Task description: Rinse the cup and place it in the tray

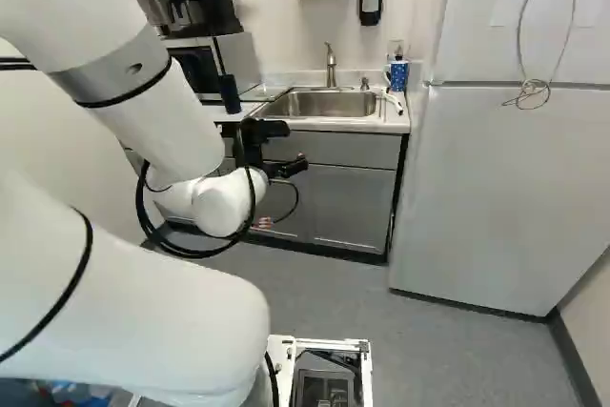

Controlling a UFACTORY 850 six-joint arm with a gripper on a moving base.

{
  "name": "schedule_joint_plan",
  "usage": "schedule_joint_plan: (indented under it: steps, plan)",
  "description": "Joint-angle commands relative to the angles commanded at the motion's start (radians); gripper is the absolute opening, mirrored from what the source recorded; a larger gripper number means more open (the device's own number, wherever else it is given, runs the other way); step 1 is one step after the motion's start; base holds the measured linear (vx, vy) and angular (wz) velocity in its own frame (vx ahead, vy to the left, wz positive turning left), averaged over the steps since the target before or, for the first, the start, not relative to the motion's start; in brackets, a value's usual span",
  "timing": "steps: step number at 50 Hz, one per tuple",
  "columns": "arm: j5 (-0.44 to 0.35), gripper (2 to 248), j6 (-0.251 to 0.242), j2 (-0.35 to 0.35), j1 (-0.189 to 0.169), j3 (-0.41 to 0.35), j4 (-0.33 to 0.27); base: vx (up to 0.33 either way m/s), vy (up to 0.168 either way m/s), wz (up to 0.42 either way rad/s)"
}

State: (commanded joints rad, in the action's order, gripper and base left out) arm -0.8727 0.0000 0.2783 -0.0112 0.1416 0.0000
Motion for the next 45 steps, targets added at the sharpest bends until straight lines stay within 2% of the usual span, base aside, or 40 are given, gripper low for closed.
schedule_joint_plan:
  steps: [29, 45]
  plan:
    - [0.001, 247, 0.0, 0.014, -0.012, 0.06, 0.0, 0.0, 0.0, 0.0]
    - [0.028, 247, 0.0, 0.023, -0.021, 0.091, 0.0, 0.0, 0.0, 0.0]
